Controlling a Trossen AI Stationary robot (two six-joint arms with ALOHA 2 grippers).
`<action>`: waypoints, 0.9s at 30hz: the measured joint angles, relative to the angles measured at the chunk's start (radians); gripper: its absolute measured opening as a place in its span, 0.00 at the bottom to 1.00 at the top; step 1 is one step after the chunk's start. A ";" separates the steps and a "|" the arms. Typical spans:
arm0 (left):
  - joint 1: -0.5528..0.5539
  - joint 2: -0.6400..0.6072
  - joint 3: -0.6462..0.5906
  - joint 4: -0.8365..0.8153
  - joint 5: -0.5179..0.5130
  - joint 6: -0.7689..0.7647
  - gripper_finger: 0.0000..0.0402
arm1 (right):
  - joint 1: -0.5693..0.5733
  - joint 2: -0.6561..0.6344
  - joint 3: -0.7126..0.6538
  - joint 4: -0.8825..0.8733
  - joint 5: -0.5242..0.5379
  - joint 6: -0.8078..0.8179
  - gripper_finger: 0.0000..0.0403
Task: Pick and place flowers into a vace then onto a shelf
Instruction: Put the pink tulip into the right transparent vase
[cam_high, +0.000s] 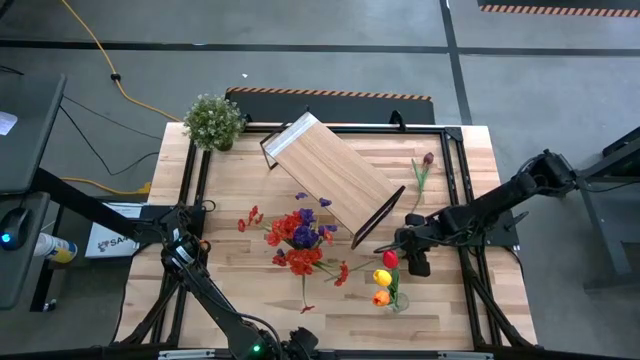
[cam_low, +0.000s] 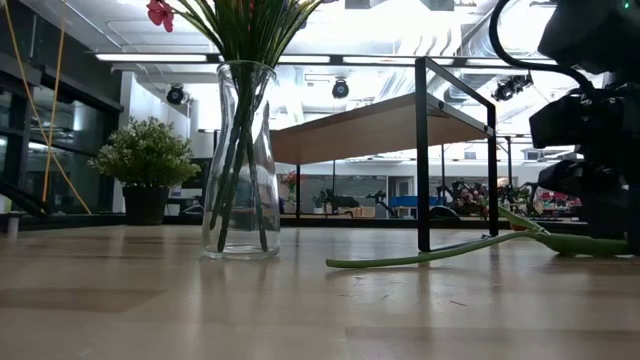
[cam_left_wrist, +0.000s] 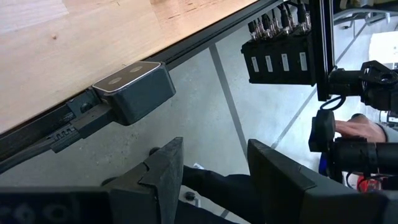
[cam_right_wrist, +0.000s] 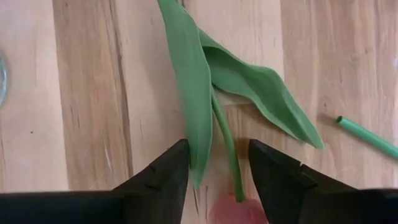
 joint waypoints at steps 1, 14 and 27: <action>0.000 0.000 0.000 0.000 0.000 0.000 0.53 | 0.000 0.000 0.000 -0.006 0.000 0.004 0.38; 0.000 0.000 0.000 0.000 0.000 0.000 0.53 | 0.000 0.000 -0.001 -0.054 -0.008 0.081 0.30; 0.000 0.000 0.000 0.000 0.000 0.001 0.53 | 0.001 0.000 0.002 -0.158 -0.021 0.166 0.22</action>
